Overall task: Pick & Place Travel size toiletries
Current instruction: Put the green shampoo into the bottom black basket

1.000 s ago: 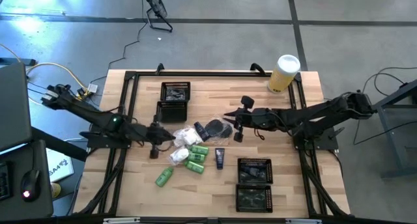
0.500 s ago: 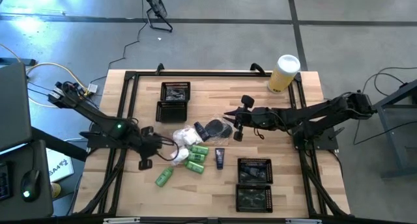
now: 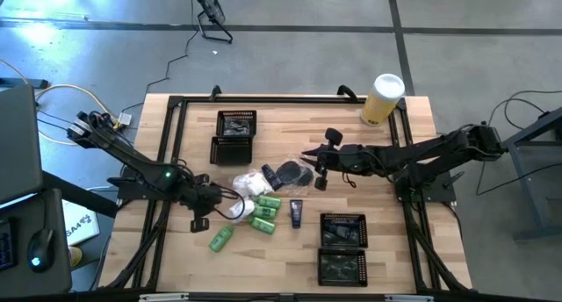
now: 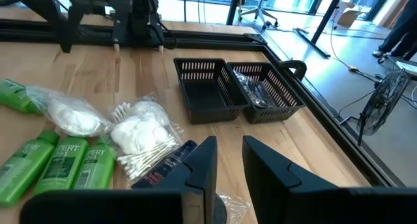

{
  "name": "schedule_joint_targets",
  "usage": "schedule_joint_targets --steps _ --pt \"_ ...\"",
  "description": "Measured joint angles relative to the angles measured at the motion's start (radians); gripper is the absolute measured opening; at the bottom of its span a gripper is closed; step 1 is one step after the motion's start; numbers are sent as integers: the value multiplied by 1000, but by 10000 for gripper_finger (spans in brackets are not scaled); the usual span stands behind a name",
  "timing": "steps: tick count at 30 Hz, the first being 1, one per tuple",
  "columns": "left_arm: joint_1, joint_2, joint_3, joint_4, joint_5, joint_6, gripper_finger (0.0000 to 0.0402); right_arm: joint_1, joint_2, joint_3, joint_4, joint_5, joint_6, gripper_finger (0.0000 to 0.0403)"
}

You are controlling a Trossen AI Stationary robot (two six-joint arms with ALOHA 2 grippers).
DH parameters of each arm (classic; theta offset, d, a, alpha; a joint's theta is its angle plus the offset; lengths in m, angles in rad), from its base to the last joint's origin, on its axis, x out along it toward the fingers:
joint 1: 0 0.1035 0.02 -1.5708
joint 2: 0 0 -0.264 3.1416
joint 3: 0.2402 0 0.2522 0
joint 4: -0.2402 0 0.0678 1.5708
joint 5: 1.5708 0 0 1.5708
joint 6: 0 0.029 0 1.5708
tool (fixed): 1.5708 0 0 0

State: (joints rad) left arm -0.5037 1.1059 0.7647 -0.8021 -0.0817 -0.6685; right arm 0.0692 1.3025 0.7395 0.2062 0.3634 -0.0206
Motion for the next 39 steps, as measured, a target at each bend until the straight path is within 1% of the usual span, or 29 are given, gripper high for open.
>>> schedule_joint_targets --steps 3,8,10,18,21,24,27,32,35,39 --pt "0 11 0 38 -20 -64 0 0 0 1 25 0 -3 66" --pt "0 29 2 137 -25 -69 0 0 0 1 51 0 -4 66" --pt "-4 47 12 122 -33 -69 0 2 0 1 50 0 -3 66" --pt "-49 223 116 114 -38 -70 0 28 0 1 50 0 -3 66" --pt "-62 276 145 118 -12 -140 0 30 0 1 52 -2 -3 66" --pt "-80 299 152 115 8 -225 0 30 0 1 38 -3 -2 66" --pt "-89 307 151 110 27 -285 0 30 0 1 32 -3 -2 66" --pt "-87 307 152 112 28 -353 0 30 0 1 27 -4 -2 66" --pt "-86 310 152 97 30 -349 10 30 0 1 19 -20 -2 66" --pt "-85 316 151 57 48 -342 49 29 0 1 5 -52 -2 66"
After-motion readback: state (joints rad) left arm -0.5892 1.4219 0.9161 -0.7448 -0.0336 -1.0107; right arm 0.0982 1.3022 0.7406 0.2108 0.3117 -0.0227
